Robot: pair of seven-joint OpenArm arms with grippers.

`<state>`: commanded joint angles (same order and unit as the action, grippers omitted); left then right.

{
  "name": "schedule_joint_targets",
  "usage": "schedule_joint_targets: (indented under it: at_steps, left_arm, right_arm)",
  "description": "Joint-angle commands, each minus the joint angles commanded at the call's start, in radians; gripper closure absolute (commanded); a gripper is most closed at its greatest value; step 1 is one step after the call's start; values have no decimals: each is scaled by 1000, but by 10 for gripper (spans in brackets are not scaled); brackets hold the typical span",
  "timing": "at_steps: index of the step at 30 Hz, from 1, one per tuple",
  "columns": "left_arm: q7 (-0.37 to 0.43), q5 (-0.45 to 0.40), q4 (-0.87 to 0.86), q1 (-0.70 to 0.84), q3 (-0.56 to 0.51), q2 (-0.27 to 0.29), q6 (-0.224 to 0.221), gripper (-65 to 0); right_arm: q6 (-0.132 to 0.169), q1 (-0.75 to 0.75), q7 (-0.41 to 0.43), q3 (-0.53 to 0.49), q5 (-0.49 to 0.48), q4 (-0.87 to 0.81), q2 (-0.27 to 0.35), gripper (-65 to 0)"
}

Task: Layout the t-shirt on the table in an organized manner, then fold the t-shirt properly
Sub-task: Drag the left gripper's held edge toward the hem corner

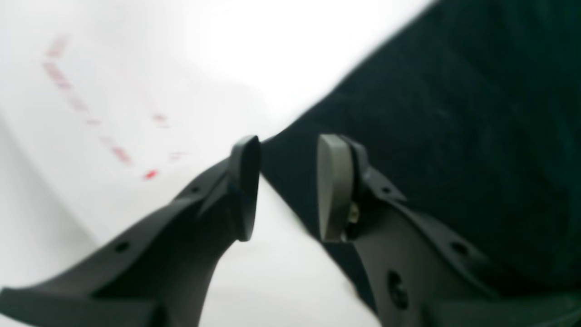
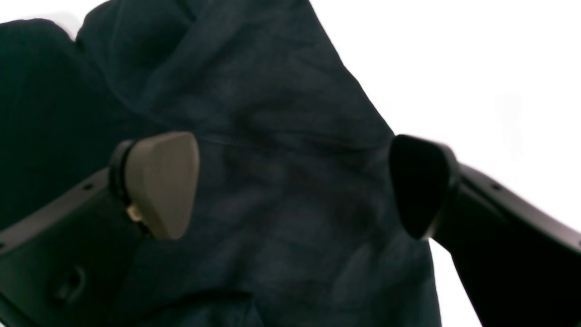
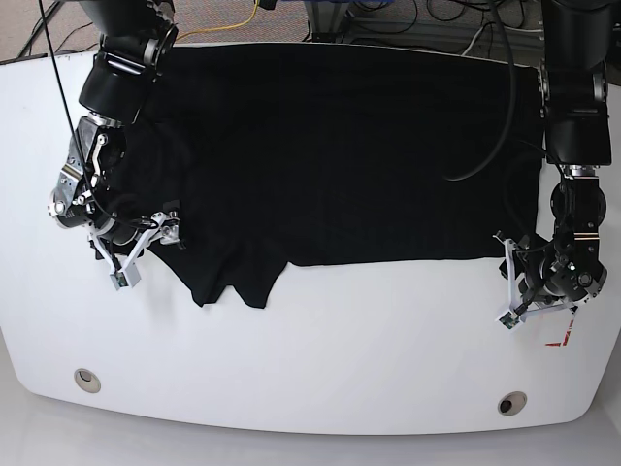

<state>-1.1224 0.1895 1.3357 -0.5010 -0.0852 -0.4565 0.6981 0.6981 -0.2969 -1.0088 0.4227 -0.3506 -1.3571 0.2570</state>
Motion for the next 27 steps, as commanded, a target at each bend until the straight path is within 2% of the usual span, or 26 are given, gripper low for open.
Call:
schedule_joint_targets:
  at_steps: [5,8,13,19,22,27]
  left_arm:
    - [0,3,3,0,6,-6,0,-211]
    - [-2,5,3,0,48,-6,0,-211]
    - [-5,5,3,6,157,-2,0,-211]
    - [-6,6,3,37,298,14,0,-211]
    - [-6,6,3,44,374,17,0,-211]
    - [-34,6,3,44,442,32,0,-211]
  right_arm:
    - [0,-23,21,-2,2,6,0,-650]
    - [0,-32,63,-5,8,8,0,-650]
    - [0,-54,158,-9,83,14,-8,-650]
    - [0,-147,198,-40,121,193,0,-650]
    - [0,-184,256,-44,127,298,0,-650]
    - [0,-227,350,-44,132,433,5,-650]
